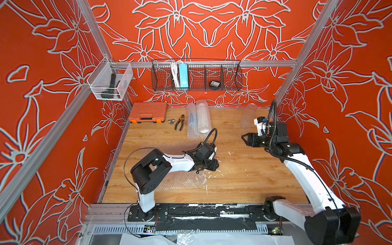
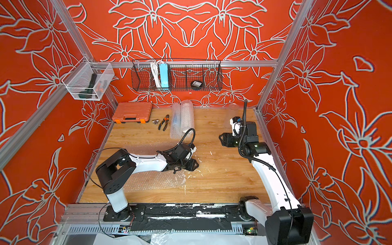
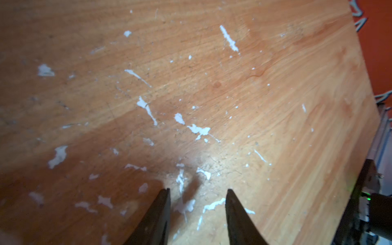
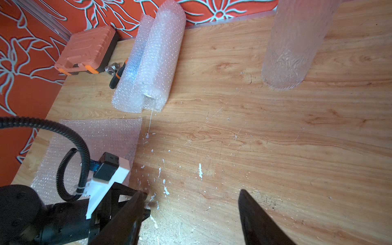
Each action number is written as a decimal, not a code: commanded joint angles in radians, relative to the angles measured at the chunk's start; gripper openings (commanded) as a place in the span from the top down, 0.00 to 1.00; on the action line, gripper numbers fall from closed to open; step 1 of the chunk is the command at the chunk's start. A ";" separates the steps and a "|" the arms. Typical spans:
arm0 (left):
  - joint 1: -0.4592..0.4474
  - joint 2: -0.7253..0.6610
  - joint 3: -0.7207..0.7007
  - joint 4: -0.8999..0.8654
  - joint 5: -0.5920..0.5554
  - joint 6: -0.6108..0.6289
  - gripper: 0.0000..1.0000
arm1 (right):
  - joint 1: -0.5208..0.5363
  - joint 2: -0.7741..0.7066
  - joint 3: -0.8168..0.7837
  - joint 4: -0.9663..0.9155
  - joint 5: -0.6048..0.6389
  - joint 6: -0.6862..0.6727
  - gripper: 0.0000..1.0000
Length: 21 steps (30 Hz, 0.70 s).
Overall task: Unwrap the vase from the bubble wrap
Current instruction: Move the bubble wrap to the center of the board.
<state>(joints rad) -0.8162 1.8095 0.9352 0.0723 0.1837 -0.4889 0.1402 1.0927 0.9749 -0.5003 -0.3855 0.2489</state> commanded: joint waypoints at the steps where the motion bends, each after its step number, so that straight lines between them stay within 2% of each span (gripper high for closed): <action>1: 0.005 0.002 -0.024 -0.087 -0.095 -0.028 0.60 | 0.007 -0.003 0.021 -0.005 0.008 -0.007 0.29; 8: 0.034 -0.113 -0.173 -0.153 -0.247 -0.068 0.60 | 0.011 0.021 0.012 0.015 -0.011 0.004 0.29; 15: 0.119 -0.274 -0.353 -0.135 -0.249 -0.091 0.60 | 0.023 0.032 0.003 0.034 -0.010 0.016 0.29; 21: 0.157 -0.397 -0.418 -0.186 -0.331 -0.119 0.60 | 0.050 0.054 0.001 0.047 -0.008 0.024 0.29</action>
<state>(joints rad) -0.6796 1.4372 0.5613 0.0128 -0.0826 -0.5747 0.1719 1.1355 0.9749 -0.4747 -0.3870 0.2588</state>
